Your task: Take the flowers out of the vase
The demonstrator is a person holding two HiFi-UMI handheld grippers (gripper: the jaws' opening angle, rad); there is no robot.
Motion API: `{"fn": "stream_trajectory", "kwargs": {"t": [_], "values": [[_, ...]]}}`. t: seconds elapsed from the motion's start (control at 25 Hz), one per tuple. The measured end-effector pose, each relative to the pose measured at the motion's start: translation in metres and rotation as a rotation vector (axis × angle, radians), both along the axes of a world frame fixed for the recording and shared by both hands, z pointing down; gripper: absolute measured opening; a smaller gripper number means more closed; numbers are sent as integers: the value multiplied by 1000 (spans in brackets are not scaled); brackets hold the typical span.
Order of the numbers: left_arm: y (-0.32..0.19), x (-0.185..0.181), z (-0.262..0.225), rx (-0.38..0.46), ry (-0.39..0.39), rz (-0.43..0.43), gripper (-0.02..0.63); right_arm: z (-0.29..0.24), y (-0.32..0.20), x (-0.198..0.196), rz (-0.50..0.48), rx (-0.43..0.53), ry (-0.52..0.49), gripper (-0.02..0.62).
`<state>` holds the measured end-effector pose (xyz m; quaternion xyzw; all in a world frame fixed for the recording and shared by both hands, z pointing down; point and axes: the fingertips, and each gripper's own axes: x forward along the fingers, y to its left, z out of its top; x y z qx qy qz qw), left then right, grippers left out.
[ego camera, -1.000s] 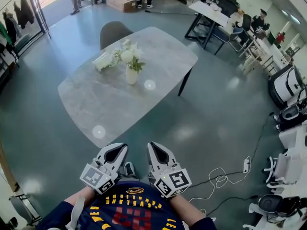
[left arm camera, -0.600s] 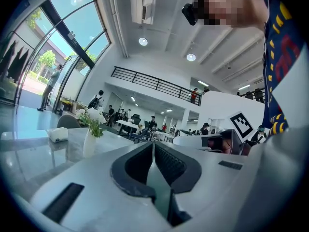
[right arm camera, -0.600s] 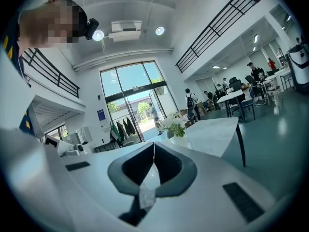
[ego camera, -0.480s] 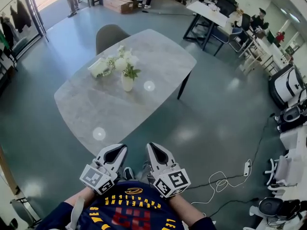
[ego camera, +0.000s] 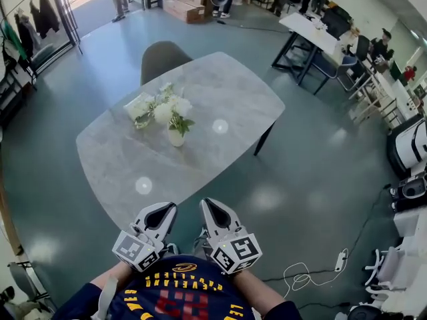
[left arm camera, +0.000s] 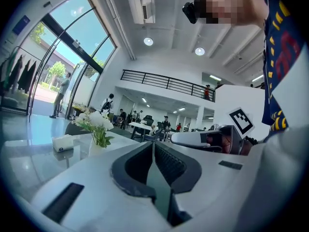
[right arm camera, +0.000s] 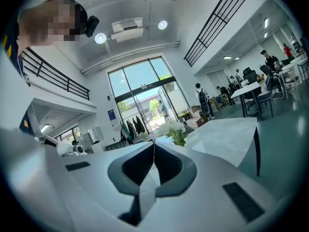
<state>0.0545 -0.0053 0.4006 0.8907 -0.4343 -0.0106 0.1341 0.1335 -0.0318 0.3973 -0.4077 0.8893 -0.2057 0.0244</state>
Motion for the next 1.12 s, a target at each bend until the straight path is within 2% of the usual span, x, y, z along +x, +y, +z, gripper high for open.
{"fn": "stream_trajectory", "kwargs": {"t": [0.24,0.44,0.64,0.84,1.12], "values": [[-50,18,5,4,-52,-71,17,9,-51,19,-51,-11,8,8],[-79,14,13,-15,-65,-155,17,9,-85,25,-92,3,15,8],[-103,-15,2,16,-91,-261,17,6,-120,21,-111,35,23,8],[-119,-57,6,15,-113,-335,17,2,-150,-2,-132,61,62,8],[-148,-98,21,5,-106,-321,18,6,-186,-44,-114,65,146,8]]}}
